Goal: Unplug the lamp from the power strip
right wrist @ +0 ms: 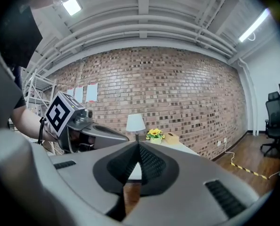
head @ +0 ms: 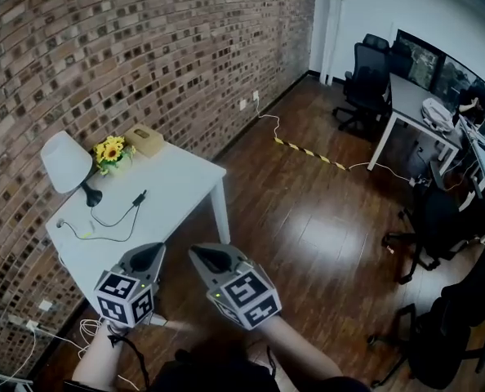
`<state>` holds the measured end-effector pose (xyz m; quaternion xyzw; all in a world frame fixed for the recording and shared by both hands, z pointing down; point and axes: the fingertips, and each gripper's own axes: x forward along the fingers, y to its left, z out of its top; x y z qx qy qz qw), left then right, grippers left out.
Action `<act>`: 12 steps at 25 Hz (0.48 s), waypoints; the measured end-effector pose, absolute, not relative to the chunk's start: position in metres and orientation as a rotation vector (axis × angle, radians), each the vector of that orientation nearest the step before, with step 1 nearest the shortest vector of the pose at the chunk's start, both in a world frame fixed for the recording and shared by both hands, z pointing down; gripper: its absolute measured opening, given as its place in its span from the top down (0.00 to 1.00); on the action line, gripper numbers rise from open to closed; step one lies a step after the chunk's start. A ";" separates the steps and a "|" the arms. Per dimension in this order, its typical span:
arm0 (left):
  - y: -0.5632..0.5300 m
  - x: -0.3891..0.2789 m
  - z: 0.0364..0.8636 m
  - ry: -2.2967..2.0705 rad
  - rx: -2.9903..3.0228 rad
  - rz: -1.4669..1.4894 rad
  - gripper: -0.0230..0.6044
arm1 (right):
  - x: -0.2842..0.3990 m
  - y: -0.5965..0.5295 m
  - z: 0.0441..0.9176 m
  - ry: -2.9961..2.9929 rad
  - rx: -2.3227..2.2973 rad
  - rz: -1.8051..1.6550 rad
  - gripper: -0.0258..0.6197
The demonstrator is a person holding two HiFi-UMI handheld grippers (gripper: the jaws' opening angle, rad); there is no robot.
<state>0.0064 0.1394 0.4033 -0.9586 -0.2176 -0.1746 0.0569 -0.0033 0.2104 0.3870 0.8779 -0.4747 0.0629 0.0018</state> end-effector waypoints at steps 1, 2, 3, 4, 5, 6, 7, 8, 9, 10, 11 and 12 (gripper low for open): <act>0.142 0.008 0.405 -0.665 -2.901 -0.535 0.95 | -0.002 0.214 0.388 -1.486 2.757 0.206 0.96; 0.145 0.011 0.406 -0.674 -2.895 -0.541 0.95 | 0.000 0.218 0.389 -1.475 2.762 0.212 0.96; 0.147 0.013 0.407 -0.686 -2.890 -0.546 0.95 | 0.002 0.221 0.390 -1.459 2.768 0.213 0.96; 0.150 0.016 0.408 -0.701 -2.886 -0.549 0.95 | 0.005 0.225 0.390 -1.442 2.776 0.212 0.96; 0.153 0.020 0.408 -0.719 -2.882 -0.550 0.95 | 0.008 0.228 0.390 -1.425 2.786 0.213 0.96; 0.156 0.023 0.408 -0.740 -2.876 -0.550 0.95 | 0.011 0.232 0.389 -1.406 2.798 0.214 0.96; 0.160 0.027 0.409 -0.761 -2.871 -0.551 0.95 | 0.014 0.235 0.389 -1.383 2.812 0.216 0.96; 0.163 0.030 0.409 -0.784 -2.867 -0.552 0.95 | 0.017 0.239 0.390 -1.359 2.825 0.221 0.96; 0.166 0.034 0.409 -0.807 -2.863 -0.551 0.95 | 0.020 0.241 0.391 -1.335 2.834 0.231 0.96; 0.169 0.038 0.408 -0.831 -2.861 -0.549 0.95 | 0.022 0.243 0.392 -1.315 2.837 0.243 0.96; 0.171 0.043 0.407 -0.854 -2.859 -0.545 0.95 | 0.025 0.245 0.393 -1.295 2.835 0.257 0.96; 0.173 0.048 0.406 -0.876 -2.855 -0.538 0.95 | 0.027 0.247 0.395 -1.272 2.830 0.273 0.96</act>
